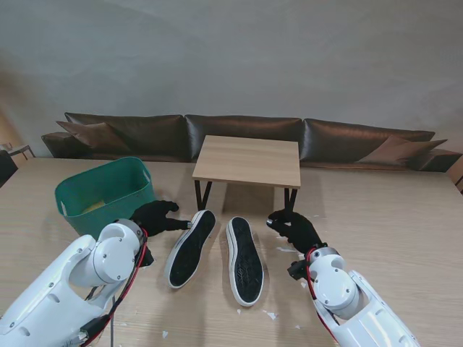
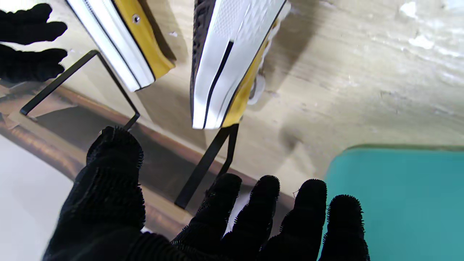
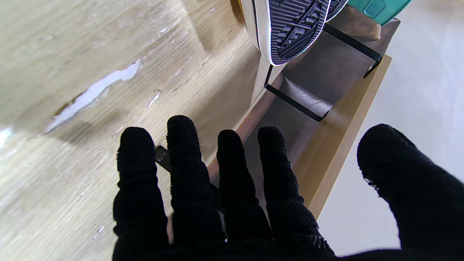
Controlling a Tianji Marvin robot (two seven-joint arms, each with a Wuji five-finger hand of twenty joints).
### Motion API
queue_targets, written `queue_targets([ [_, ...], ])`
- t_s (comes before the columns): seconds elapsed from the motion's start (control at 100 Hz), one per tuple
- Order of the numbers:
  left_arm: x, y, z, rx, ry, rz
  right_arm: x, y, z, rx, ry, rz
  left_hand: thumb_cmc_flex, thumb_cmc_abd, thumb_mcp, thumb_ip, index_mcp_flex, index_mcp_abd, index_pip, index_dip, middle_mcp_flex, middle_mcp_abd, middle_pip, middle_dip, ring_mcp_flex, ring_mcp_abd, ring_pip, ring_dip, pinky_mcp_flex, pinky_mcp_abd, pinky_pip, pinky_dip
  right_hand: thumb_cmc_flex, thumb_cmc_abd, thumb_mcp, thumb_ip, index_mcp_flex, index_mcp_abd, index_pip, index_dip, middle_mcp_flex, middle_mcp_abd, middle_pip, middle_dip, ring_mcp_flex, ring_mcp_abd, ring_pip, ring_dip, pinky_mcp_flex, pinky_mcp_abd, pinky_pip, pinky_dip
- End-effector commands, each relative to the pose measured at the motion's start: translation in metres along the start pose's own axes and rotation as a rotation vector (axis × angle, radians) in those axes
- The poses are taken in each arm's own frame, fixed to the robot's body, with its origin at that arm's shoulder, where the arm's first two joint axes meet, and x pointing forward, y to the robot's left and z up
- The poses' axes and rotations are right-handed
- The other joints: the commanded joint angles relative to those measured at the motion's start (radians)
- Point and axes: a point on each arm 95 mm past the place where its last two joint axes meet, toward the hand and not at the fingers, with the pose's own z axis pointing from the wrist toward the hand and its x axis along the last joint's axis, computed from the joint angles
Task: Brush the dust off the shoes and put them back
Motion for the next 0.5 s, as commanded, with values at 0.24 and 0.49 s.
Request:
queue_targets([
  [0.24,-0.006,0.02,0.023,-0.062,-0.068,-0.013,0.002,-0.002,0.0,0.011,0.005,0.007,-0.049,0.016,-0.071,0.046,-0.052,0.016,-0.012,-0.018,-0.023,0.021,0.006,0.014,-0.031,0.013,0.0,0.016,0.03,-0.004,-0.03,0.067,0.01,0.014,0.015,0.024,0.002,0.005,0.014,-0.012,0.005,0.017,0.013,-0.012,0.019,0.002,0.01,0.007,-0.131,0.0,0.016,0.01],
  [0.49,-0.007,0.026,0.04,-0.087,-0.112,-0.044,0.002,-0.001,0.0,0.012,0.004,0.01,-0.08,0.018,-0.132,0.057,0.003,0.014,0.027,0.008,0.021,0.055,0.017,0.043,0.021,0.055,0.06,0.057,0.096,0.039,0.008,0.128,0.011,0.013,0.015,0.023,0.003,0.005,0.013,-0.012,0.006,0.015,0.013,-0.012,0.02,0.002,0.011,0.007,-0.13,0.0,0.017,0.01],
])
